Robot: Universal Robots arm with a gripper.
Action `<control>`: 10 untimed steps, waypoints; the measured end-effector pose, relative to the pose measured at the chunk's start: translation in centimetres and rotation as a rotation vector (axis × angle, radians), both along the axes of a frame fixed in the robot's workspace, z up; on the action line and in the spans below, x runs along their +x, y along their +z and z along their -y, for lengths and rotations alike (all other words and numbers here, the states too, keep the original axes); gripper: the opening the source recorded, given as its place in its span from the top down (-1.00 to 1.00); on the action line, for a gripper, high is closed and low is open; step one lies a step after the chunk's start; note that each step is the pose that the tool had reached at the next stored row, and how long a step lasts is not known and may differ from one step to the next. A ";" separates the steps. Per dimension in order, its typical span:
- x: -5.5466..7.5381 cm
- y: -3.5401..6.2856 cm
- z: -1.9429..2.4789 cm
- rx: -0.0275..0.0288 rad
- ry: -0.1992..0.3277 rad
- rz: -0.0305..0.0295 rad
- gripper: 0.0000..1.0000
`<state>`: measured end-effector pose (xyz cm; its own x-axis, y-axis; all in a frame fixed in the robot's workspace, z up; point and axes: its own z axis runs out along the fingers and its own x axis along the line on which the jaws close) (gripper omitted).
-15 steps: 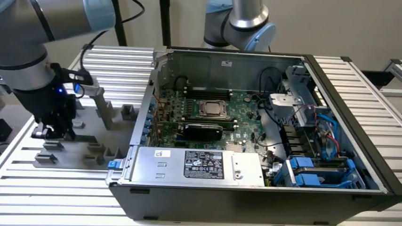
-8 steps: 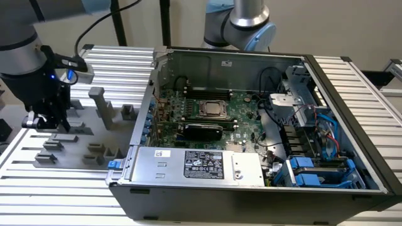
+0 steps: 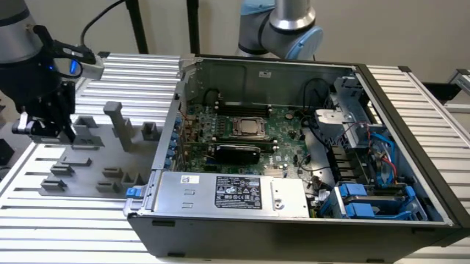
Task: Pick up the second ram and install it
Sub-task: 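Pick up the second ram and move it above second insertion slot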
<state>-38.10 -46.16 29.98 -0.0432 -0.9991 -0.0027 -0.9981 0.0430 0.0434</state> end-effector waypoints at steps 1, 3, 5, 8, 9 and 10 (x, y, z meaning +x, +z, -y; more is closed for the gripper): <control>0.1 0.45 0.00 0.0001 0.000 0.0001 1.00; 0.2 1.38 0.00 0.0000 0.000 0.0000 1.00; 0.4 2.26 0.00 0.0000 0.000 0.0001 1.00; 1.0 3.64 0.00 0.0000 0.000 0.0001 1.00; 1.3 4.09 0.00 -0.0001 0.000 -0.0001 1.00; 1.7 4.54 0.00 0.0000 0.000 0.0001 1.00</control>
